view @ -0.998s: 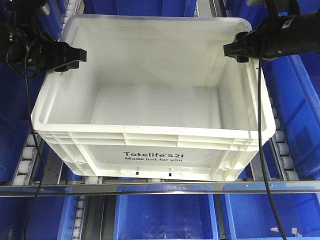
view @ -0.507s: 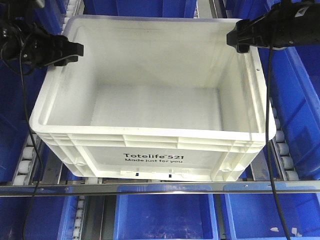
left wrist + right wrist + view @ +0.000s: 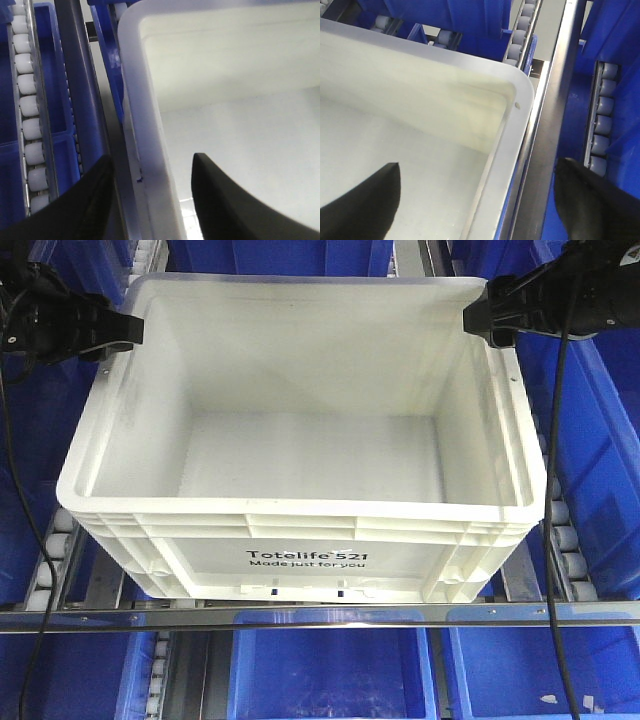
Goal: Move bin from left to right shelf
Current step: 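Open both grippers and lift them off the tote's side rims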
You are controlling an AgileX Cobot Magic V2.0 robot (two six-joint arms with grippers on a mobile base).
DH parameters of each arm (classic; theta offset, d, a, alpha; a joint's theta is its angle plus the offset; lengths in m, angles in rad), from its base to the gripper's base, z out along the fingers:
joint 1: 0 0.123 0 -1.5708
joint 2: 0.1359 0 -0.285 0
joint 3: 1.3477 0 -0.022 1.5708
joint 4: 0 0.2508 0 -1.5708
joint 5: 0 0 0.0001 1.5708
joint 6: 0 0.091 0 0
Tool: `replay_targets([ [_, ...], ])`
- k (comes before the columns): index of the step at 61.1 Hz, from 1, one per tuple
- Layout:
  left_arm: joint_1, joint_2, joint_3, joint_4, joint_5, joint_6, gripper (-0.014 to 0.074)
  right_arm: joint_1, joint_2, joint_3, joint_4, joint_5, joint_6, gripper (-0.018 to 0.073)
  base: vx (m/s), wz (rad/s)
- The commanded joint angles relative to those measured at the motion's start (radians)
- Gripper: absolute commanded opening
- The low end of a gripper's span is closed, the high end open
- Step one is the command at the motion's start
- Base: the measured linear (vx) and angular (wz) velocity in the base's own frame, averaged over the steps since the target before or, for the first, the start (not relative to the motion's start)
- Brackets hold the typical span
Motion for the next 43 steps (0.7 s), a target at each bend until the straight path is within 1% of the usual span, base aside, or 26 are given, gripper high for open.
replay_targets([
  [1,-0.005,-0.039,-0.029,-0.007,-0.029,-0.002,0.0347,-0.006,-0.037,-0.032,0.006,-0.044,-0.007,0.0593,0.0,0.0],
  [16,-0.005,-0.041,-0.029,-0.007,-0.011,-0.002,0.0347,-0.006,-0.038,-0.031,0.009,0.022,-0.007,0.0593,0.0,0.0],
  [25,-0.005,-0.049,-0.025,-0.007,-0.011,-0.002,0.0347,-0.002,-0.044,-0.024,0.06,0.007,-0.008,0.0593,0.0,0.0],
  [31,-0.005,-0.083,0.023,-0.008,-0.053,-0.002,0.0347,-0.002,-0.075,0.041,0.13,-0.064,-0.032,0.0593,0.0,0.0],
  [43,-0.005,-0.198,0.196,-0.006,-0.223,-0.001,0.0347,-0.002,-0.188,0.246,0.213,-0.282,-0.149,0.0593,0.0,0.0],
])
